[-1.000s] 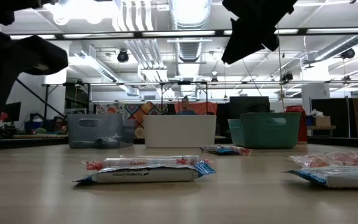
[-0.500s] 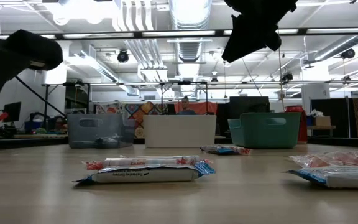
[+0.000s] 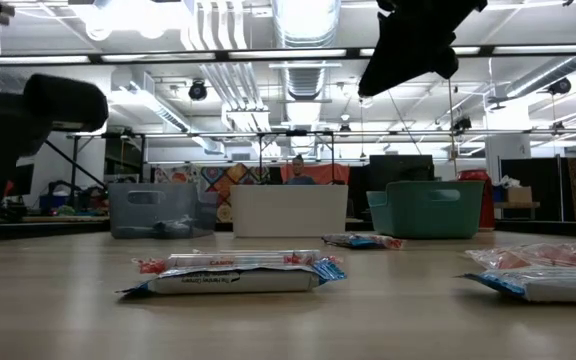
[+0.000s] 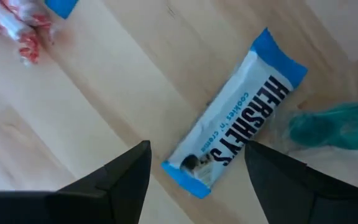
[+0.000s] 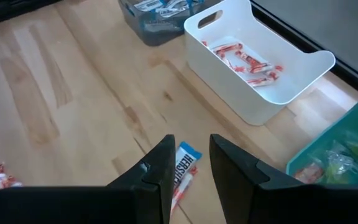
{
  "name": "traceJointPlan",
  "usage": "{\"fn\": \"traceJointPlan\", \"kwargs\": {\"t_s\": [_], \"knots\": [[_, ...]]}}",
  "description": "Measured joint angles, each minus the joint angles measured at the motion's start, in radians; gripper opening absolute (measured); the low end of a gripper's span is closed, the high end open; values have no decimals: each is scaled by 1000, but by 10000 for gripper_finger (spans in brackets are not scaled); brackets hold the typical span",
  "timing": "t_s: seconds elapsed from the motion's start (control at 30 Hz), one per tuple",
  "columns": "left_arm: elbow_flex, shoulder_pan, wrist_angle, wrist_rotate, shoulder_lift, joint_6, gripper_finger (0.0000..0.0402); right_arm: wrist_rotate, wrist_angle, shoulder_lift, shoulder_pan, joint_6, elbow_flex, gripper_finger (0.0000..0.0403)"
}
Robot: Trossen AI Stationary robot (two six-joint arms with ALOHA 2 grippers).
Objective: Sort candy
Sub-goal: Put the white chocolate into the gray bin
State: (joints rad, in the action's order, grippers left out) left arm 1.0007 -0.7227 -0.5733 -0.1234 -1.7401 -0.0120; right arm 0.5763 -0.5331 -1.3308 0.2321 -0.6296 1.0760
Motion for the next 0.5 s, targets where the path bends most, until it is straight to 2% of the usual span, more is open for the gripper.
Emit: {"fn": "traceJointPlan", "kwargs": {"t_s": [0.27,0.5], "knots": [[-39,4,51,-1,3,-39,239,2,2,0,2,-10,0,93],[-45,19,63,7,3,-67,207,2,21,0,2,-14,-1,93]]}}
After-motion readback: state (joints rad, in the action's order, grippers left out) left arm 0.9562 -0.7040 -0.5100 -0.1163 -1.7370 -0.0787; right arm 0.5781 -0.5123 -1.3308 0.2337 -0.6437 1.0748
